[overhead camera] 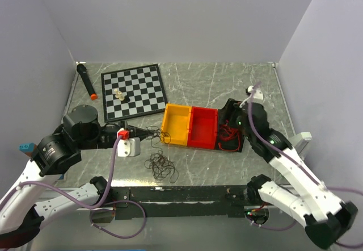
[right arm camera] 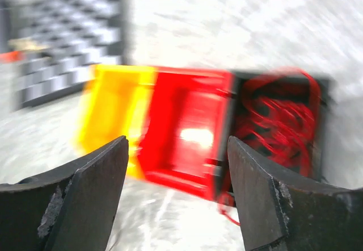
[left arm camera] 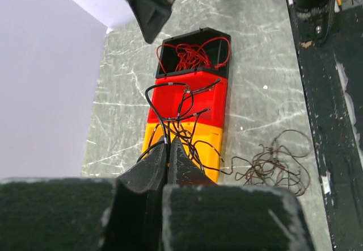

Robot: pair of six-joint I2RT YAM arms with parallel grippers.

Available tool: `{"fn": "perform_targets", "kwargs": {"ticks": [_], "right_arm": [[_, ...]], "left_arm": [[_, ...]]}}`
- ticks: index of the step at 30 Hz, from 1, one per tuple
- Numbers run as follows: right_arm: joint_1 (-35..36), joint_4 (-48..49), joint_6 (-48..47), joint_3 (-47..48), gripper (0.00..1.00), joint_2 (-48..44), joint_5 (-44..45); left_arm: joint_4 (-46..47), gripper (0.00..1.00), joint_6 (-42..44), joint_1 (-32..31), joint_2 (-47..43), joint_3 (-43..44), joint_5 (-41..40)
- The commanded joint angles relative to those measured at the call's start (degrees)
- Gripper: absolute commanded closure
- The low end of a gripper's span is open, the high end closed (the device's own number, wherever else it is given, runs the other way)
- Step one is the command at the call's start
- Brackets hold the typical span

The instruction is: Untangle the cables

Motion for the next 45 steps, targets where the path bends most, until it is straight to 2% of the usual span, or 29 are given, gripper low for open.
{"fn": "perform_targets", "kwargs": {"ticks": [1,5,9,13,18,25,30,33,36,38,39,40,41,42,45], "right_arm": [[0.65,8.43,-8.55,-0.49,0.22,-5.28,-19.63],[1.35,13.98,-11.1,0.38,0.2,-8.02,-38.9],[5.2,14.16,-12.6,4.77,0.19,-6.88,-49.03],[12.32,14.34,-14.09,9.7,0.18,-4.51,-49.31],[21.55,13.82,-20.15,13.13,0.18,-1.08,-45.27],[26.4,12.85,-23.76,17.17,0.2,4.45,-41.83],[28.16,12.49,-24.29,20.25,0.26,8.5,-41.22],[28.86,12.76,-23.77,21.39,0.35,10.17,-41.22],[29.3,10.13,-24.03,23.24,0.6,11.58,-39.65],[29.22,8.63,-24.2,23.94,0.82,11.32,-38.24],[29.21,7.93,-24.38,24.03,1.0,10.88,-37.1],[29.21,7.31,-24.55,24.03,1.0,9.92,-35.61],[29.3,6.78,-24.73,23.95,1.0,9.04,-34.64],[29.22,6.26,-24.9,23.95,1.0,8.08,-33.41],[29.21,4.15,-25.26,24.56,1.0,5.79,-31.73]], "left_arm": [[3.86,0.99,-4.71,0.23,0.38,0.5,2.24],[5.35,0.99,-7.34,0.32,0.81,-1.25,2.59],[6.5,0.99,-9.37,0.32,1.34,-2.66,3.9],[6.94,0.99,-10.77,0.32,1.96,-3.8,6.54],[8.08,0.99,-13.5,0.23,2.75,-4.16,9.44],[7.56,0.99,-12.8,0.23,3.01,-3.98,11.99],[8.08,0.99,-13.42,0.23,2.49,-4.51,12.25],[8.61,0.99,-13.94,0.23,2.22,-5.04,12.87],[8.96,0.99,-14.21,0.32,1.87,-5.04,12.61],[9.14,0.99,-14.73,0.23,1.61,-4.86,11.65],[9.22,0.95,-14.91,0.23,1.35,-5.04,10.94],[9.4,0.83,-15.34,0.23,1.34,-5.21,10.07],[8.96,0.61,-15.61,0.23,1.08,-5.47,8.67],[8.87,0.49,-16.48,0.32,0.91,-5.83,7.7],[9.74,0.36,-19.21,0.32,-0.76,-10.03,7.42]]}}
